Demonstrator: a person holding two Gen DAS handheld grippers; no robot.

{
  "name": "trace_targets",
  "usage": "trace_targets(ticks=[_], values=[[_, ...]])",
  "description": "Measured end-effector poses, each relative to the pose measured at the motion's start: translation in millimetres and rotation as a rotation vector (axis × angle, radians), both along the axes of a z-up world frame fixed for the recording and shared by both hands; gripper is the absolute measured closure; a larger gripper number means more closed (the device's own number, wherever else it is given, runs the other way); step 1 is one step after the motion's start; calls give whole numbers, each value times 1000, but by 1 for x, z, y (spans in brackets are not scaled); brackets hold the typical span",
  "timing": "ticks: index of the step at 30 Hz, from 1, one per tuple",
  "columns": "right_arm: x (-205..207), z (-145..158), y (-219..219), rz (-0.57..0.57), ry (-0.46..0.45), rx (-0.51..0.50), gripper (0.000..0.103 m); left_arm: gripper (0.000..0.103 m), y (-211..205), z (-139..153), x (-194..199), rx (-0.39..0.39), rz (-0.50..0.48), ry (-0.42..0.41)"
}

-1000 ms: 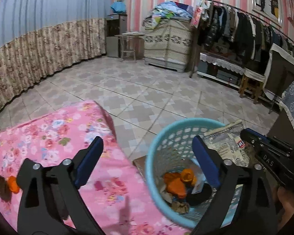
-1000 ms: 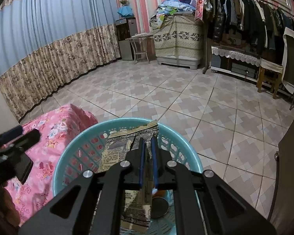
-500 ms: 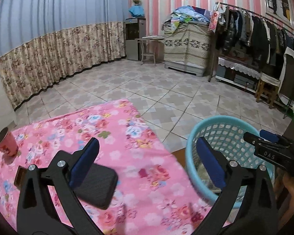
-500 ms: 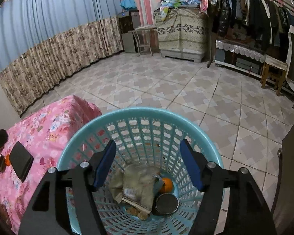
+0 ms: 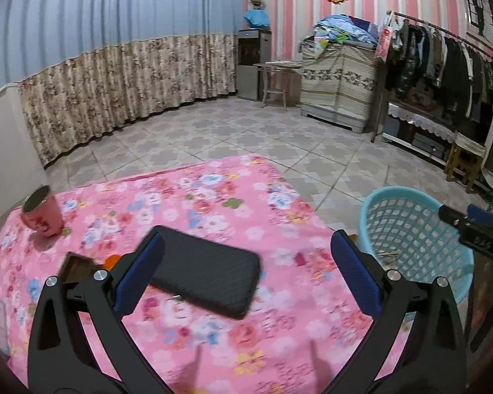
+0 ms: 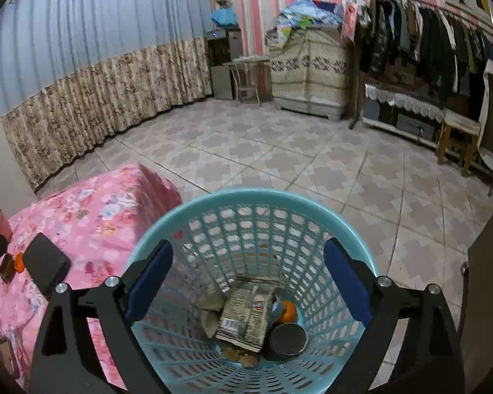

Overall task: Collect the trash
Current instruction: 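Move both tools back over the bed, then grasp the small brown tray by its rim with the left tool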

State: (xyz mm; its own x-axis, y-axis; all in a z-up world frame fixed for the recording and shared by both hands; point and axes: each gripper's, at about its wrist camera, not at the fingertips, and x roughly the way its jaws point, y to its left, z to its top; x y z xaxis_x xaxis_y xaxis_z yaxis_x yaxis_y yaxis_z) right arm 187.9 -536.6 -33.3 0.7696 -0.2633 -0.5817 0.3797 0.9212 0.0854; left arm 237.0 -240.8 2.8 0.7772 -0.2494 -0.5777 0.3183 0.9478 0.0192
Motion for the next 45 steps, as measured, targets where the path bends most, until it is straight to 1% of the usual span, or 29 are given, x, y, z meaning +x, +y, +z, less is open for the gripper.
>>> trace_targets(ticks=[3,5,8,11,15,17,18,20,24,28,30,32,36,38,39,40,41,42,43,44,45], values=[[3,11,28,48,-39,-56,10,5,24,3,-2,5,32,-11],[8,16,45,79,-57,-75,8,5,40,6,-2,10,56,-16],[18,18,72,130,-70,-58,8,5,75,8,1,11,103,-16],[29,19,104,194,-74,-47,8,5,109,5,8,29,165,-14],[40,15,142,263,-67,-63,8,5,153,-8,21,51,239,19],[47,12,160,304,-53,-57,8,5,171,-16,29,42,253,44],[50,10,168,320,-45,-59,8,5,180,-21,35,37,258,71],[57,5,185,348,-28,-75,8,5,189,-28,43,32,266,105],[64,2,201,365,-16,-87,8,5,207,-45,62,-8,271,165],[69,1,199,365,-11,-53,8,6,224,-59,75,-9,293,182],[75,0,200,366,-7,-46,8,14,229,-65,81,-6,289,192],[81,-3,206,369,1,-47,8,28,232,-69,87,5,278,207],[93,-9,223,392,20,-43,8,38,235,-79,97,1,256,241],[98,-12,234,409,29,-51,8,51,233,-83,101,-1,236,258],[100,-14,240,417,32,-56,8,54,232,-85,102,-5,221,271],[101,-15,245,425,34,-58,8,61,230,-86,103,-7,208,278],[104,-17,252,436,38,-61,8,69,228,-88,104,-5,199,282],[106,-18,256,442,42,-62,8,74,226,-89,104,-3,184,286],[108,-19,261,449,46,-65,8,82,225,-90,104,-4,176,288],[111,-21,267,457,54,-68,8,83,225,-91,104,-1,178,287],[113,-23,271,463,58,-66,8,88,225,-90,103,0,177,282]])
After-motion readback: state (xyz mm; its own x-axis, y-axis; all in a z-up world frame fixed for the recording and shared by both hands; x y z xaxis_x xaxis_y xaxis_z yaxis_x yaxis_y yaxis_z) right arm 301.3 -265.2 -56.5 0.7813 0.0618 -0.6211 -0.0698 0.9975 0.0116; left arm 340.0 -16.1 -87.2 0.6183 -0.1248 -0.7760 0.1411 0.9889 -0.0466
